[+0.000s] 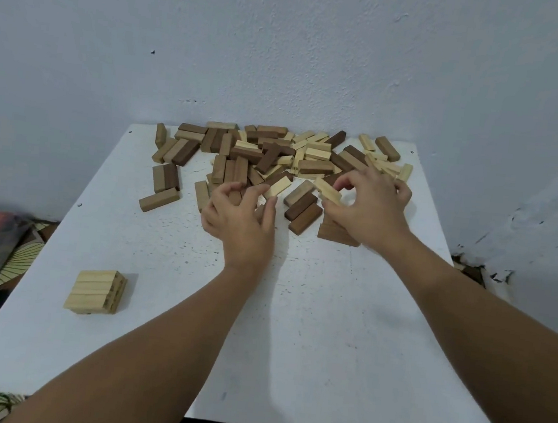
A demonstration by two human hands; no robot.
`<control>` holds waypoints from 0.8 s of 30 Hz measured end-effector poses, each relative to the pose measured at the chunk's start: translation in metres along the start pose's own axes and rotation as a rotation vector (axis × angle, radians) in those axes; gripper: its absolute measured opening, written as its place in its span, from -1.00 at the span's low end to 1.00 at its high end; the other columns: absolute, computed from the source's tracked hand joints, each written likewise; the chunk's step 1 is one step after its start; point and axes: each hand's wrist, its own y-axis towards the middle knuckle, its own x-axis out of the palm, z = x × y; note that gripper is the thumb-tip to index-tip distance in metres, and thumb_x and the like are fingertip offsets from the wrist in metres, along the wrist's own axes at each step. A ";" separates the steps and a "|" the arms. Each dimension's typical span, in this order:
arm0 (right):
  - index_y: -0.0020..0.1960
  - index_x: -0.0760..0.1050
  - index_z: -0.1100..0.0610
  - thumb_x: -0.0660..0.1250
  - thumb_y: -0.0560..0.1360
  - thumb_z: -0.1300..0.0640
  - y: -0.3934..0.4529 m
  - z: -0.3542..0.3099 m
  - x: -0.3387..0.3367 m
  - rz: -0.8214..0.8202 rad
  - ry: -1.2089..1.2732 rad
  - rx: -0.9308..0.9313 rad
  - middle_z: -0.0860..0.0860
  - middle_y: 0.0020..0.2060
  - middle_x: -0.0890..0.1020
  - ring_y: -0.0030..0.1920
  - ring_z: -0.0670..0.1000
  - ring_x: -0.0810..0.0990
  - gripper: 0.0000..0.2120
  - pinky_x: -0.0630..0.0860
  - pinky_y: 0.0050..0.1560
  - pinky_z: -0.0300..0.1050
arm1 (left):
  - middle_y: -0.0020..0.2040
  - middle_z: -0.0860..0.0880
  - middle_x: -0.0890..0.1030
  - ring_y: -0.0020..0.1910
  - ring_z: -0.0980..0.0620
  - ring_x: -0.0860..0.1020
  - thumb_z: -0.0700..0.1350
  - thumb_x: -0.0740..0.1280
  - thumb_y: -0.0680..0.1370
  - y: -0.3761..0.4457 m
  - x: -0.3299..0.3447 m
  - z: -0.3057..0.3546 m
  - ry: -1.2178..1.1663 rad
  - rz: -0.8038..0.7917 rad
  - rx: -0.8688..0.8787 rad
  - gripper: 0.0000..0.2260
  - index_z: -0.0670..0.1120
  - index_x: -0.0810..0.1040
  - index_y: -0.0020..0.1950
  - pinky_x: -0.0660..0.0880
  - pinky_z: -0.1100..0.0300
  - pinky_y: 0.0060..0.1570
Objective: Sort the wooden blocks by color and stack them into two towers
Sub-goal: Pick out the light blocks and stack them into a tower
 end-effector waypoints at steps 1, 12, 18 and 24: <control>0.01 0.56 -0.16 0.41 0.47 -0.26 -0.010 -0.003 0.002 0.009 0.011 0.007 -0.15 0.12 0.46 0.31 -0.02 0.40 -0.78 0.06 0.41 0.09 | 0.33 -0.03 0.39 0.40 -0.14 0.27 0.08 0.43 0.59 -0.004 -0.005 0.000 -0.008 0.002 -0.009 -0.87 0.15 0.68 0.13 0.13 -0.12 0.44; 0.05 0.58 -0.17 0.39 0.48 -0.24 -0.126 -0.040 0.022 -0.103 0.086 -0.001 -0.20 0.10 0.45 0.21 -0.12 0.37 -0.77 0.08 0.23 -0.05 | 0.24 0.06 0.42 0.33 -0.06 0.25 0.21 0.43 0.57 -0.080 -0.090 -0.040 0.124 -0.225 0.017 -0.83 0.20 0.66 0.10 0.12 0.08 0.30; 0.16 0.66 -0.16 0.41 0.54 -0.18 -0.153 -0.045 0.029 -0.193 0.208 -0.061 -0.16 -0.01 0.54 0.00 -0.13 0.55 -0.76 0.48 0.18 -0.03 | 0.17 0.07 0.43 0.27 -0.04 0.28 0.21 0.44 0.54 -0.096 -0.106 -0.051 0.096 -0.314 0.062 -0.79 0.17 0.68 0.11 0.20 0.12 0.25; 0.14 0.70 -0.06 0.41 0.59 -0.11 -0.166 -0.037 0.034 0.037 0.452 0.054 -0.14 -0.15 0.58 -0.14 -0.10 0.57 -0.80 0.58 -0.03 -0.05 | 0.14 0.09 0.51 0.22 -0.02 0.31 0.17 0.41 0.58 -0.097 -0.101 -0.050 0.051 -0.306 0.092 -0.72 0.16 0.63 0.27 0.29 0.06 0.25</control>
